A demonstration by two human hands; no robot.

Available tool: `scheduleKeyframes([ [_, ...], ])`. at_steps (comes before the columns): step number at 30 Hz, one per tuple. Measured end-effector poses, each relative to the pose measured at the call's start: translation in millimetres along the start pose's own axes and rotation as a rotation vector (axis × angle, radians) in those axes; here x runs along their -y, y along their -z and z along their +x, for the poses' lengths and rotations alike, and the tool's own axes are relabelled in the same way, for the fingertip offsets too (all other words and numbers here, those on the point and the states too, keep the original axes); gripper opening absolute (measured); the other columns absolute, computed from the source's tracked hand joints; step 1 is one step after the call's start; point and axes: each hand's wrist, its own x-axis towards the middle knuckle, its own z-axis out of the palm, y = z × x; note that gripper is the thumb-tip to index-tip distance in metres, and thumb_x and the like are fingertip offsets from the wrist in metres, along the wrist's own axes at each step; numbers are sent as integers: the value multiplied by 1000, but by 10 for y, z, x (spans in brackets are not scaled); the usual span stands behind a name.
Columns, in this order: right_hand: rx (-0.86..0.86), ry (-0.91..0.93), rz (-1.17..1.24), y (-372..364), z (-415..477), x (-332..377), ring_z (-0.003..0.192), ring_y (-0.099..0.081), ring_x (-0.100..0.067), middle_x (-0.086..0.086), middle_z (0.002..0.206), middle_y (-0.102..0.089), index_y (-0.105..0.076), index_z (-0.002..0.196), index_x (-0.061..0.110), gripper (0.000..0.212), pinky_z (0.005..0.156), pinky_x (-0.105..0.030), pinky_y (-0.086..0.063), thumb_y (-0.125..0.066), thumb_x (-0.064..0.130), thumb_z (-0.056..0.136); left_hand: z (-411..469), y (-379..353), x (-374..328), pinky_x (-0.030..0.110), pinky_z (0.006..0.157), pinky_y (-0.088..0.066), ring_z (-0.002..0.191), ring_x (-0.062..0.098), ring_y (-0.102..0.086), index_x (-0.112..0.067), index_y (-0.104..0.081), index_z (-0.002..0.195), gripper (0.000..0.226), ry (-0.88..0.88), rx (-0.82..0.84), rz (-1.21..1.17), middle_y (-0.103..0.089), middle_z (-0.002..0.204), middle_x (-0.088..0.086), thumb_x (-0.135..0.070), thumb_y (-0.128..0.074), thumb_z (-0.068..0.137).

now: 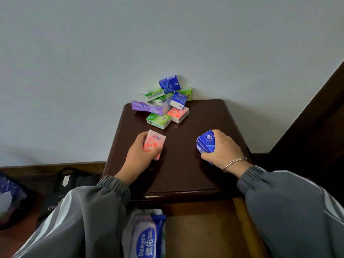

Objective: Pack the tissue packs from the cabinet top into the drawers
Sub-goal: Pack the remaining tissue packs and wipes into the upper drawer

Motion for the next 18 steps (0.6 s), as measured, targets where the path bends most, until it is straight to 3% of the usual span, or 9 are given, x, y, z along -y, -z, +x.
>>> scheduleKeyframes([
  [3,-77,-7,18,-19,60,-70,99,-54,-27,-2,112,-57,-44,121,19,68,78,-34,-46,-70,44,64,80,120,-133,33,99,-43,118,21,-53,-21,-46,138,68,35,151,332,-51,130,6,-45,-72,80],
  [5,-127,-12,41,-47,92,-104,101,-55,-28,-4,114,-57,-43,126,17,73,79,-34,-46,-72,43,64,170,187,-290,43,111,-34,130,27,-41,-22,-47,140,74,10,106,482,-43,138,10,-58,-67,78],
  [7,-167,-12,70,-90,117,-139,101,-54,-27,-5,114,-57,-43,128,15,75,79,-34,-45,-73,41,64,351,217,-513,47,109,-36,130,28,-42,-21,-51,135,74,-107,40,522,-47,136,9,-66,-61,77],
  [10,-241,-8,113,-168,138,-166,97,-54,-26,-5,110,-58,-44,126,12,75,76,-34,-46,-75,37,63,792,138,-846,47,107,-36,129,29,-41,-18,-48,136,74,-255,-30,597,-47,137,9,-63,-62,79],
  [15,-351,9,147,-235,138,-188,90,-55,-26,-7,105,-61,-47,125,8,75,71,-30,-44,-79,30,60,1576,-199,-1181,49,107,-31,134,32,-36,-15,-32,145,87,-264,-59,626,-35,147,10,-60,-65,79],
  [18,-381,21,135,-255,124,-197,85,-56,-23,-5,100,-61,-49,124,7,77,68,-27,-43,-80,30,58,1952,-352,-1216,49,103,-34,131,35,-40,-10,-34,143,75,-259,-140,629,-35,147,10,-49,-63,85],
])
